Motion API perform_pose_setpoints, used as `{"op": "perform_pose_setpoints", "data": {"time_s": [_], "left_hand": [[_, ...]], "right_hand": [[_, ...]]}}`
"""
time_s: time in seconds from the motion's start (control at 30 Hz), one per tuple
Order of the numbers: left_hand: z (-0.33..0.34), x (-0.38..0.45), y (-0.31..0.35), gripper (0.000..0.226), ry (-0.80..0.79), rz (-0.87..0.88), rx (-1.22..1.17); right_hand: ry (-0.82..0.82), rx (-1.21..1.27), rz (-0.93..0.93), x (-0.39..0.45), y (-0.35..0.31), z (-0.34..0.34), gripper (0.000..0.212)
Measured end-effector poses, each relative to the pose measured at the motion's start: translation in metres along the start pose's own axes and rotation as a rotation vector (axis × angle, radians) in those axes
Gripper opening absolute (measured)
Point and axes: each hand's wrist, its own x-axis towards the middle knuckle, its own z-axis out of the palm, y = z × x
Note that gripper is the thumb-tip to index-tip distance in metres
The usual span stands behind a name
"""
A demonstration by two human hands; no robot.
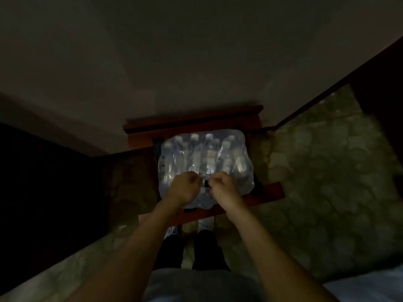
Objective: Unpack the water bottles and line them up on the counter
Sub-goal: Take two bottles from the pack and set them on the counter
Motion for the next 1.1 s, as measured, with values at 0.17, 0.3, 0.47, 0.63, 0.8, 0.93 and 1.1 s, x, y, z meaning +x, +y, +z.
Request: {"op": "perform_pose_setpoints", "data": {"time_s": [0.17, 0.3, 0.47, 0.63, 0.8, 0.93, 1.1], "left_hand": [[0.034, 0.027, 0.001, 0.035, -0.048, -0.151, -0.111], [0.056, 0.049, -0.011, 0.041, 0.036, -0.311, -0.17], [0.067, 0.077, -0.031, 0.049, 0.088, -0.471, -0.354], [0.073, 0.097, -0.03, 0.044, 0.194, -0.575, -0.493], [0.08, 0.102, -0.026, 0.056, 0.359, -0.545, -0.564], [0.084, 0.1, -0.028, 0.056, 0.396, -0.558, -0.679], [0.092, 0.099, -0.033, 0.058, 0.391, -0.469, -0.494]], "right_hand": [[-0.016, 0.055, 0.022, 0.024, 0.008, 0.006, 0.024], [-0.024, 0.075, 0.061, 0.033, 0.029, -0.002, 0.021], [-0.011, 0.183, 0.121, 0.036, 0.045, -0.001, 0.005], [0.009, 0.163, 0.096, 0.041, 0.053, 0.0, 0.008], [0.006, 0.186, 0.125, 0.05, 0.052, 0.006, 0.009], [0.029, 0.225, 0.156, 0.058, 0.043, 0.015, 0.005], [0.065, 0.226, 0.166, 0.063, 0.039, 0.022, 0.011]]}}
